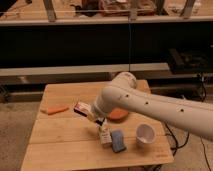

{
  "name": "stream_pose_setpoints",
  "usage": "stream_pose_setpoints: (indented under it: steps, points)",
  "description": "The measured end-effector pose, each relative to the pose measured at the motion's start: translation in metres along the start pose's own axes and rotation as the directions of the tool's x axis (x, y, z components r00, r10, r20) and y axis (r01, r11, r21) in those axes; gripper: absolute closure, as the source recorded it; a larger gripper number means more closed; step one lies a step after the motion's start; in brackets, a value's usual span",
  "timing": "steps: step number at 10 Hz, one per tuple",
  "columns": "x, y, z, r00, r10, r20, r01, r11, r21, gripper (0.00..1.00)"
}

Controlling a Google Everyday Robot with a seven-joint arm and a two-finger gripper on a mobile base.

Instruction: Place the eraser on the white sponge

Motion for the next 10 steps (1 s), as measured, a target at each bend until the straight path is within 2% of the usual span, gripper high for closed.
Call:
stream_pose_setpoints:
  steps: [2,5,7,10]
  points:
    - [-0.015,0.005,-0.011,0.999,0.029,-0.012,-0.029,1.0,0.001,1.0]
    - [-0.04,0.008,-0.004,0.997,0.074,-0.028,-0.074,0.997,0.006,1.0]
    - [-0.047,0.008,-0.003,0.994,0.108,-0.035,-0.108,0.994,0.009,1.0]
    - [-0.068,0.018,0.002,0.989,0.142,-0.047,-0.142,0.99,0.007,1.0]
